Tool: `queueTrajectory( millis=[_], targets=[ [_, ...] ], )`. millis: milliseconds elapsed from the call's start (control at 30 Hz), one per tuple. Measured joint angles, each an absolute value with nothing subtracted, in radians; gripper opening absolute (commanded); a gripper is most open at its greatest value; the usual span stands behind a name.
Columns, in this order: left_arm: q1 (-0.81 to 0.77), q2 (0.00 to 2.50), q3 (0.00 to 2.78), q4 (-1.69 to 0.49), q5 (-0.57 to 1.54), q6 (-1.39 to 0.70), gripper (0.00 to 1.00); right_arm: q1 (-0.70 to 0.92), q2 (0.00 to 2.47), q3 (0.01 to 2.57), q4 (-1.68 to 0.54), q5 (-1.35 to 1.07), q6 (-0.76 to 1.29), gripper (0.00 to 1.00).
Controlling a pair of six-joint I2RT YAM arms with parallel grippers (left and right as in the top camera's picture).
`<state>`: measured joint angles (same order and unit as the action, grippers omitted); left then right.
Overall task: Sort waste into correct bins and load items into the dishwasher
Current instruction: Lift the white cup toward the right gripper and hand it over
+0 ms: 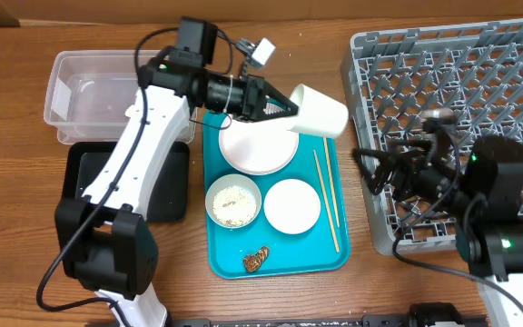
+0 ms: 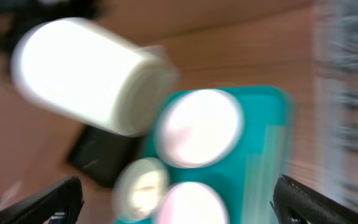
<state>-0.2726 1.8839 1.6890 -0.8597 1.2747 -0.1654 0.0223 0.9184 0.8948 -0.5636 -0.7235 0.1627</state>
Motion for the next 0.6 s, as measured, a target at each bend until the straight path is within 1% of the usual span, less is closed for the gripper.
queueTrajectory(
  millis=[100, 200, 500, 600],
  targets=[
    [-0.303, 1.897, 1.689, -0.860, 1.339, -0.165, 0.04, 0.022, 0.960, 0.895, -0.519, -0.899, 0.135, 1.00],
    [-0.326, 1.901, 1.689, -0.860, 1.370, -0.165, 0.04, 0.022, 0.995, 0.895, -0.489, -0.983, 0.122, 1.00],
    [-0.360, 1.901, 1.689, -0.860, 1.403, -0.165, 0.04, 0.022, 1.042, 0.895, -0.377, -1.091, 0.105, 1.00],
    [-0.365, 1.901, 1.689, -0.860, 1.410, -0.165, 0.04, 0.022, 1.042, 0.895, -0.331, -1.098, 0.103, 0.97]
  ],
)
